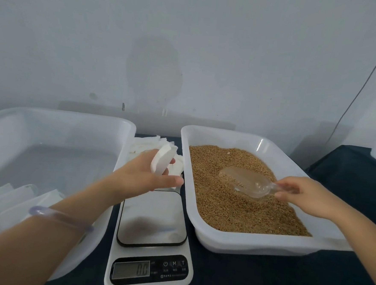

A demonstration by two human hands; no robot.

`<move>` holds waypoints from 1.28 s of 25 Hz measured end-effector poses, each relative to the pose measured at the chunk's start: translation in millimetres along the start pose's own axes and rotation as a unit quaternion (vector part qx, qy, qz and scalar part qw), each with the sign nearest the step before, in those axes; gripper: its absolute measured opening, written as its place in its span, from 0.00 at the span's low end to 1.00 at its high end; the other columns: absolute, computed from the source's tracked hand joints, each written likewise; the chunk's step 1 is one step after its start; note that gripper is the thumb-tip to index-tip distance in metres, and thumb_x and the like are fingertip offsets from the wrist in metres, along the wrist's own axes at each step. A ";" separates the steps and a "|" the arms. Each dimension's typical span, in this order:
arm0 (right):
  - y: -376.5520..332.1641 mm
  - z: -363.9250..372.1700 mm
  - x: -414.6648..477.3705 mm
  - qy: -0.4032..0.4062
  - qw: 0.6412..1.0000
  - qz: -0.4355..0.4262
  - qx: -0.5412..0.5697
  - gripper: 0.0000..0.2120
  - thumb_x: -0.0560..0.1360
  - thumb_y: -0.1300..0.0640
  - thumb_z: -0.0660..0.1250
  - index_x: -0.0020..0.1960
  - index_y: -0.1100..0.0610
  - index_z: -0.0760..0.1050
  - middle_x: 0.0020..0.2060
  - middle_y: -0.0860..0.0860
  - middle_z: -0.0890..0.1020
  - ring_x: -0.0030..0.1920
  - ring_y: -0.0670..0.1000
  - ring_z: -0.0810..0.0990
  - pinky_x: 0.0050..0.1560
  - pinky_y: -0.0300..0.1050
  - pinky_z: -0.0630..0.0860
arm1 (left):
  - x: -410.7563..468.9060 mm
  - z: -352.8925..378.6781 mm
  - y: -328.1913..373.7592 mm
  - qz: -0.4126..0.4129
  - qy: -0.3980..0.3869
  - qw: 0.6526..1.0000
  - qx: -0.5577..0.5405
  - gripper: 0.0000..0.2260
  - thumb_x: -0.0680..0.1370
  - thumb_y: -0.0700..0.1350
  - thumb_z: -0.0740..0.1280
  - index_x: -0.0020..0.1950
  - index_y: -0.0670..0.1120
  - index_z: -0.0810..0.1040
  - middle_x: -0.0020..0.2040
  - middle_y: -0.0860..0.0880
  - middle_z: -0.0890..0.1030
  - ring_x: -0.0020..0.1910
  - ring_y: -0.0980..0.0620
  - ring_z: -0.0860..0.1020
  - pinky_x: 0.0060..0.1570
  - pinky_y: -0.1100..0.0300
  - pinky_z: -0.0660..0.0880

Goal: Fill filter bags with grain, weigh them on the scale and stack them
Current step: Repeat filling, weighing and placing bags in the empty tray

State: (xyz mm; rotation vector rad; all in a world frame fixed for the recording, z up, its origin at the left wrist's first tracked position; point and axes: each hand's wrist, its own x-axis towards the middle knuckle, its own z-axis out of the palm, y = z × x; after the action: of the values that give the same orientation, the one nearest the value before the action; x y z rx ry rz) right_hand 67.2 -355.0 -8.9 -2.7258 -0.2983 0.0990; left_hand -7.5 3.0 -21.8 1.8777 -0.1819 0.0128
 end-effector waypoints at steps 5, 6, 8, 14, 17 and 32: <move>-9.9 -6.6 -1.7 0.008 0.999 -0.026 0.029 0.09 0.75 0.56 0.67 0.53 0.45 0.75 0.47 0.42 0.80 0.48 0.47 0.79 0.51 0.48 0.78 | -5.0 -3.0 0.5 -0.038 -0.022 0.999 0.015 0.34 0.58 0.75 0.60 0.56 0.55 0.75 0.42 0.61 0.76 0.44 0.58 0.74 0.47 0.61 0.69; -11.1 -7.4 -2.2 0.008 0.999 -0.029 0.030 0.10 0.75 0.55 0.67 0.54 0.44 0.75 0.47 0.41 0.80 0.49 0.45 0.78 0.52 0.47 0.77 | -6.0 -2.4 2.4 -0.042 -0.028 0.999 0.020 0.33 0.58 0.75 0.60 0.56 0.58 0.74 0.42 0.66 0.76 0.45 0.62 0.74 0.48 0.62 0.68; -12.9 -7.0 -4.4 0.012 0.999 -0.039 0.029 0.12 0.75 0.54 0.66 0.58 0.45 0.74 0.50 0.39 0.78 0.52 0.43 0.76 0.55 0.46 0.74 | -11.6 1.4 10.1 -0.034 -0.034 0.998 0.049 0.31 0.58 0.73 0.62 0.55 0.58 0.71 0.44 0.68 0.75 0.43 0.72 0.73 0.44 0.68 0.68; -14.7 -6.2 -13.6 0.062 0.996 -0.049 0.038 0.16 0.76 0.53 0.65 0.64 0.49 0.74 0.55 0.43 0.78 0.55 0.45 0.76 0.60 0.48 0.71 | -10.9 6.7 -2.8 0.054 -0.035 0.996 0.069 0.21 0.82 0.57 0.45 0.50 0.43 0.69 0.51 0.48 0.73 0.50 0.54 0.72 0.50 0.66 0.67; -14.5 8.1 -18.6 0.084 0.995 -0.047 0.035 0.17 0.76 0.52 0.65 0.64 0.48 0.73 0.54 0.41 0.78 0.54 0.45 0.76 0.59 0.46 0.72 | -5.8 17.5 9.5 0.064 -0.027 0.995 0.073 0.13 0.84 0.45 0.50 0.43 0.43 0.67 0.43 0.47 0.69 0.42 0.54 0.73 0.40 0.67 0.67; -21.0 16.0 -25.9 0.212 0.976 0.004 0.046 0.18 0.76 0.51 0.64 0.65 0.50 0.73 0.55 0.48 0.80 0.51 0.46 0.75 0.65 0.55 0.67 | 37.0 90.7 16.9 0.076 0.159 0.974 0.144 0.09 0.71 0.42 0.74 0.48 0.51 0.78 0.36 0.53 0.78 0.38 0.53 0.76 0.37 0.64 0.68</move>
State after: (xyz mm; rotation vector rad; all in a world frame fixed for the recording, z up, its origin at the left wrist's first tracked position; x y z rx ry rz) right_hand 36.2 -335.9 -14.7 -2.5723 -0.1536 -0.4504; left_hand 19.3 -92.3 -30.2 2.1143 -0.1044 0.4646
